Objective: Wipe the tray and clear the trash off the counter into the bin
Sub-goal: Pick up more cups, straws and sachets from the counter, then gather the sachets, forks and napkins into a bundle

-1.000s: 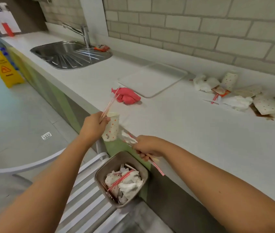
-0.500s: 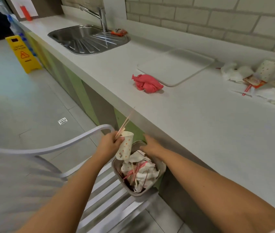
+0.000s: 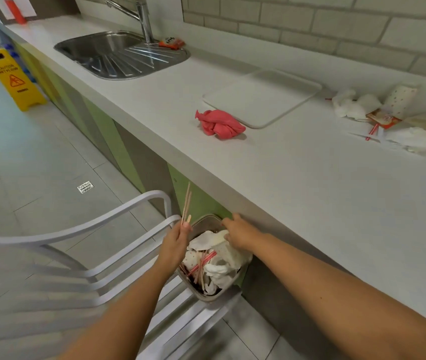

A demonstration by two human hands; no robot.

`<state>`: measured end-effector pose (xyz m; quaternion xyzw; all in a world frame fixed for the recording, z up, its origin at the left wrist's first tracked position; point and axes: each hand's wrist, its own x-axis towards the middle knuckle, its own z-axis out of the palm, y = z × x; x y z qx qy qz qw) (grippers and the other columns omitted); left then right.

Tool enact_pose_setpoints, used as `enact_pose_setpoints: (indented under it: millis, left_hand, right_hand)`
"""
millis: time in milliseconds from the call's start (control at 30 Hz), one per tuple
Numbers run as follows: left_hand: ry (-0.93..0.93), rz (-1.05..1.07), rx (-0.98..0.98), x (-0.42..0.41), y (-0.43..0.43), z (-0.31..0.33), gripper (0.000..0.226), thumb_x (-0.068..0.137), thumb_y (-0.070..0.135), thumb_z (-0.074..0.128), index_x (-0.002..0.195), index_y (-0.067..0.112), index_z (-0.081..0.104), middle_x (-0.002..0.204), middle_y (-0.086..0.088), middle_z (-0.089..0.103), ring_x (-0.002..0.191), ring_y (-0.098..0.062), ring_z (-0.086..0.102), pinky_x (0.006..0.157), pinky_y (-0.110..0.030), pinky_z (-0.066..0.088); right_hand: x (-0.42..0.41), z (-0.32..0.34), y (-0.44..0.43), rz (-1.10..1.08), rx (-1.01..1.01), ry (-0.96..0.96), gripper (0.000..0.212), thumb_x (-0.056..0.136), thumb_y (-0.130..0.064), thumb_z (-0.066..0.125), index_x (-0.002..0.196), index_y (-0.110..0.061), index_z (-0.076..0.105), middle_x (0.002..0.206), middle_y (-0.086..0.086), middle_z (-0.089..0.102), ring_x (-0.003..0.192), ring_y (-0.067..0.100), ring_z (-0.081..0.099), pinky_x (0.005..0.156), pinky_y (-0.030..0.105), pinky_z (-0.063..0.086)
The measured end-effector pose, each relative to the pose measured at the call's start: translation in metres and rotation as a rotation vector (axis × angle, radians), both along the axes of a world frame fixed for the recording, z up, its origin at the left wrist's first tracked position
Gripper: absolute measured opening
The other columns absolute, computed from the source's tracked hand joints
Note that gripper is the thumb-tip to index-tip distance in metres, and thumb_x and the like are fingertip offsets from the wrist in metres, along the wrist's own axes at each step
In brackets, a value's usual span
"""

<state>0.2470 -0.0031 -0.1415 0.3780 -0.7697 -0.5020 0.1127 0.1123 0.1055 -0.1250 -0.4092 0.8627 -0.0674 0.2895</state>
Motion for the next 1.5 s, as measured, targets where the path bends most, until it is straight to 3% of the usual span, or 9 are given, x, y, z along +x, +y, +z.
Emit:
enact_pose_setpoints:
  millis: [233,400,533,600,700,800,967,1233,1500]
  left_hand:
    - [0.125,0.130,0.449,-0.002,0.012,-0.033,0.022,0.102,0.021,0.030,0.087,0.014,0.045,0.067,-0.004,0.042,0.059,-0.013,0.039,0.059,-0.023,0.038]
    - [0.131,0.124,0.546,-0.012,0.021,-0.042,0.011,0.100,0.013,0.038,0.096,0.011,0.049,0.092,-0.011,0.053,0.086,-0.019,0.051,0.077,-0.024,0.044]
    - [-0.112,0.072,0.477,-0.017,0.024,-0.044,0.042,0.095,0.009,0.050,0.135,0.010,0.037,0.130,-0.015,0.046,0.098,-0.019,0.049,0.078,-0.025,0.042]
    - [-0.188,0.087,0.358,-0.022,0.022,-0.038,0.051,0.092,0.007,0.052,0.139,0.008,0.033,0.138,-0.014,0.042,0.095,-0.017,0.049,0.077,-0.027,0.040]
    - [-0.164,0.102,0.253,-0.033,0.020,-0.022,0.033,0.090,0.002,0.048,0.123,0.009,0.047,0.124,-0.012,0.052,0.070,-0.010,0.047,0.057,-0.022,0.036]
    - [-0.047,0.108,0.152,-0.045,0.021,0.000,0.013,0.088,0.002,0.048,0.098,0.011,0.050,0.093,-0.005,0.055,0.069,-0.013,0.046,0.055,-0.021,0.035]
    - [0.224,0.101,-0.101,-0.068,0.032,0.047,0.003,0.088,0.006,0.054,0.089,0.009,0.054,0.074,0.005,0.051,0.069,-0.010,0.047,0.059,-0.017,0.039]
    - [0.412,-0.088,-0.177,-0.124,0.081,0.113,0.003,0.087,0.007,0.055,0.086,0.010,0.053,0.068,0.005,0.049,0.057,-0.006,0.043,0.052,-0.006,0.037]
    - [0.387,-0.333,-0.216,-0.195,0.157,0.134,0.015,0.093,0.014,0.049,0.093,0.007,0.063,0.084,0.002,0.058,0.068,-0.005,0.049,0.059,-0.004,0.038]
  right_hand:
    - [0.001,0.003,0.003,0.047,0.007,-0.012,0.033,0.098,-0.007,0.041,0.129,-0.012,0.049,0.133,0.011,0.039,0.113,0.030,0.051,0.095,0.038,0.045]
    - [-0.001,0.006,0.010,0.063,0.011,-0.036,0.037,0.098,-0.015,0.046,0.134,-0.013,0.045,0.137,0.011,0.038,0.123,0.027,0.046,0.098,0.033,0.039]
    - [-0.002,0.012,0.015,0.055,0.029,-0.048,0.038,0.097,-0.014,0.046,0.135,-0.013,0.044,0.136,0.010,0.041,0.120,0.026,0.048,0.095,0.032,0.042]
    - [-0.003,0.017,0.016,0.053,0.025,-0.054,0.036,0.096,-0.012,0.046,0.132,-0.013,0.047,0.131,0.010,0.047,0.115,0.026,0.051,0.093,0.034,0.045]
    - [-0.003,0.032,0.017,0.066,0.020,-0.049,0.030,0.096,-0.014,0.047,0.126,-0.014,0.051,0.125,0.009,0.055,0.109,0.025,0.056,0.091,0.036,0.049]
    - [-0.002,0.056,0.019,0.087,-0.020,-0.041,0.030,0.097,-0.017,0.046,0.125,-0.012,0.054,0.119,0.008,0.060,0.102,0.023,0.058,0.080,0.030,0.047]
    - [-0.011,0.093,0.031,0.036,-0.126,-0.067,0.023,0.096,-0.016,0.046,0.106,-0.004,0.062,0.066,0.003,0.057,0.049,0.014,0.055,0.053,0.023,0.046]
    - [-0.056,0.133,0.075,-0.058,-0.213,0.135,0.024,0.093,-0.027,0.052,0.096,-0.009,0.067,0.085,-0.001,0.056,0.077,0.016,0.052,0.074,0.033,0.045]
    - [-0.111,0.149,0.163,-0.286,-0.225,0.202,0.022,0.094,-0.027,0.050,0.099,-0.012,0.066,0.089,-0.001,0.057,0.080,0.019,0.055,0.071,0.031,0.044]
